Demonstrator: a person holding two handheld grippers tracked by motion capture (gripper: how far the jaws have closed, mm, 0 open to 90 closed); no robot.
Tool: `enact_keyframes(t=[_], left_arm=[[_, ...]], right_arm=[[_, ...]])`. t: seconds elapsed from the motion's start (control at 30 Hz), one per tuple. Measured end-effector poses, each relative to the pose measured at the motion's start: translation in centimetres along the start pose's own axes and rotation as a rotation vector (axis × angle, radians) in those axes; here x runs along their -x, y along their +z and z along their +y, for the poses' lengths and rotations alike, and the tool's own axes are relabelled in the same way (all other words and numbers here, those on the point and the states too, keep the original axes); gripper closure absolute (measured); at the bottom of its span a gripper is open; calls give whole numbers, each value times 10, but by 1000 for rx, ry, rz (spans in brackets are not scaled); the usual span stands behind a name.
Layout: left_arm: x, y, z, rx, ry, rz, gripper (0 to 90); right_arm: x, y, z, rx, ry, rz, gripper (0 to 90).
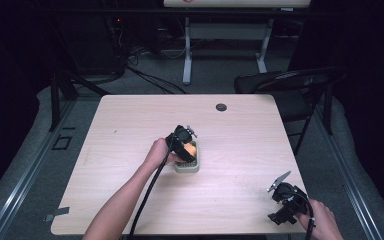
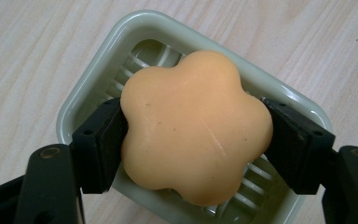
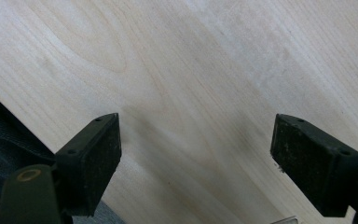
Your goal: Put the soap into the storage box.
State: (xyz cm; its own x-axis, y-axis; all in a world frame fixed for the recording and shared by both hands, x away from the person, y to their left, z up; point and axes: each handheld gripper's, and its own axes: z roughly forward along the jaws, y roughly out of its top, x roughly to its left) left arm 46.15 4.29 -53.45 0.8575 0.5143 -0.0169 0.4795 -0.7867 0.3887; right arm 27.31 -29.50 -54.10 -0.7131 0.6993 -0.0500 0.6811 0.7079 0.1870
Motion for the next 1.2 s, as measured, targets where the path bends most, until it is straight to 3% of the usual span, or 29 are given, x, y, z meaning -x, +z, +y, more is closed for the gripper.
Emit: enact_keyframes(t=[0.5,0.53,0.57,0.63,0.97,1.2], left_arm=[[0,1,1,-6,2,4,255],[-1,1,0,-12,-1,-12,244],[0,3,1,-29,3,-2,157],[1,3,1,-35,7,18,144],[-3,-11,-5,22,-27,17,81],[0,-27,-9,53,-13,19,59]], right_arm=[[0,0,0,3,-1,8,159],[0,0,0,0,-2,6,158],[0,0,0,0,-2,6,159],[0,0,0,0,-2,6,158],[0,0,0,-1,-2,5,159],[0,0,0,-2,-2,5,159]])
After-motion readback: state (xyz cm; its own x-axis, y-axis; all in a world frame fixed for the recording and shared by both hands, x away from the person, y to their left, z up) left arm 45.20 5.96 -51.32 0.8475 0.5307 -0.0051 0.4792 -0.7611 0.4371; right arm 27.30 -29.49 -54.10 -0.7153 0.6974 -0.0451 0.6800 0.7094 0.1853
